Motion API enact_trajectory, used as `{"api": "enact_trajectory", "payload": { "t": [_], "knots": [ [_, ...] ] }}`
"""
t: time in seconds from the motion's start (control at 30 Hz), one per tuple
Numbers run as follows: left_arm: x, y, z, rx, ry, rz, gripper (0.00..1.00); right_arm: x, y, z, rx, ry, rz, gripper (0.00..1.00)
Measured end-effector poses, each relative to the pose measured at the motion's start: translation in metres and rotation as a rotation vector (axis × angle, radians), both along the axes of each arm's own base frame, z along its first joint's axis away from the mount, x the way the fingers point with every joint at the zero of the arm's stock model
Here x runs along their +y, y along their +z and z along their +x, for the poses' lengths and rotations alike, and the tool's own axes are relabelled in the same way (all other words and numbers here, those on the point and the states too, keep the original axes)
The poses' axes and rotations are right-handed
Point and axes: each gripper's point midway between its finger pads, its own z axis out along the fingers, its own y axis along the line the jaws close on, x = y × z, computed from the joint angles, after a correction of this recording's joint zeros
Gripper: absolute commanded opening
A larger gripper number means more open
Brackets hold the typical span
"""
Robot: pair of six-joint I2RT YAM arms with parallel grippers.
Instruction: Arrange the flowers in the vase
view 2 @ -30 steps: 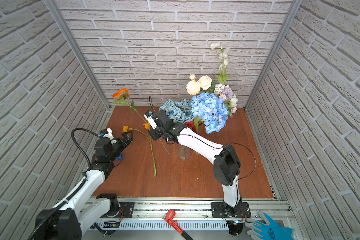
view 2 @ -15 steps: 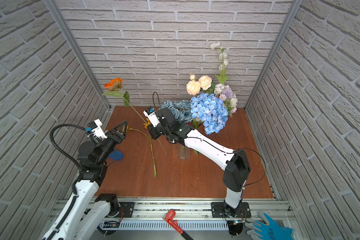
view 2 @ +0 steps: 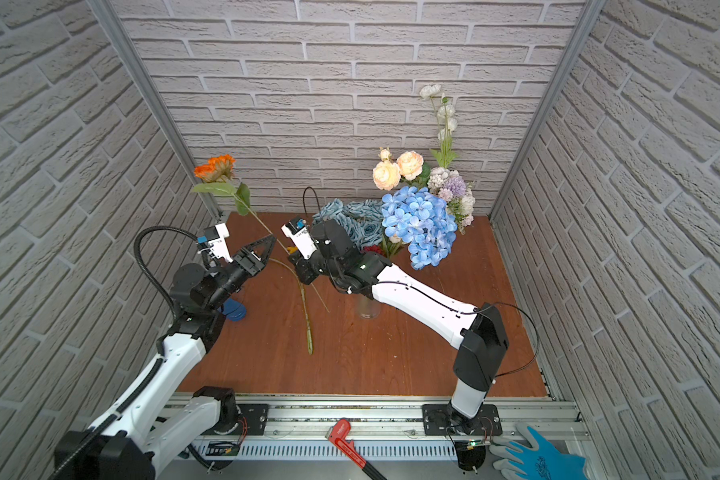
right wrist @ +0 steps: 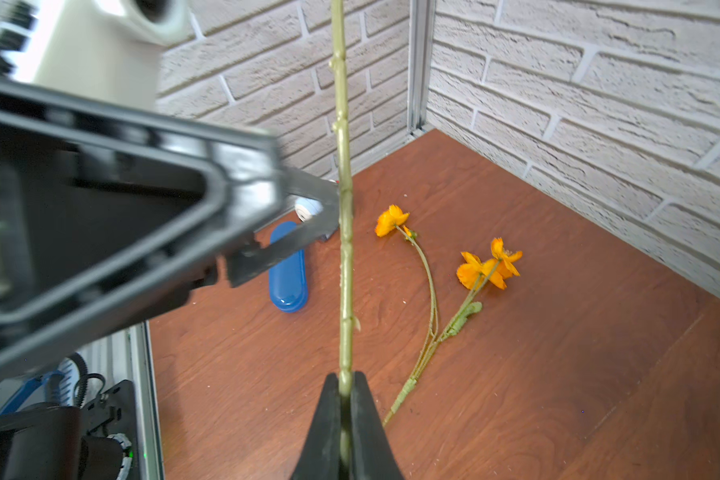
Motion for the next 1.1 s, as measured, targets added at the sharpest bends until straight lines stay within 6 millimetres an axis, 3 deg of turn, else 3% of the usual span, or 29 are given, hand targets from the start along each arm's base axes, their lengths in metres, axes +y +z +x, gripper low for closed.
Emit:
{"api": "enact_trajectory", "payload": {
  "t": [0.1, 0.3, 0.4, 0.53, 0.67, 0.77, 0.9, 1.1],
  "knots": [
    [-0.005, 0.011, 0.001, -0.029, -0.018, -0.013, 0.56, 0.002, 0.006, -0.003, -0.012, 0.007, 0.014, 0.06],
    [-0.01, 0.023, -0.002, -0.063, -0.051, -0.044, 0.14, 0.002, 0.005, -0.002, -0.021, 0.004, 0.007, 0.06],
    [-0.011, 0.023, -0.002, -0.06, -0.056, -0.047, 0.01, 0.003, 0.008, -0.001, -0.034, 0.005, 0.011, 0.06],
    [-0.01, 0.022, -0.002, -0.057, -0.049, -0.045, 0.0, 0.003, 0.008, -0.001, -0.041, 0.005, 0.01, 0.1],
    [-0.01, 0.023, -0.007, -0.077, -0.031, -0.01, 0.0, 0.003, 0.009, -0.002, -0.043, 0.007, 0.009, 0.46],
    [-0.016, 0.026, -0.015, -0.108, -0.024, 0.036, 0.0, -0.004, 0.011, -0.009, -0.047, 0.01, 0.005, 0.59],
    [-0.025, 0.026, -0.022, -0.15, -0.01, 0.099, 0.0, -0.023, 0.032, -0.024, -0.062, 0.009, 0.019, 0.6],
    [-0.044, 0.025, -0.026, -0.192, -0.03, 0.144, 0.0, -0.07, 0.087, -0.054, -0.142, -0.03, 0.1, 0.65]
  ]
}}
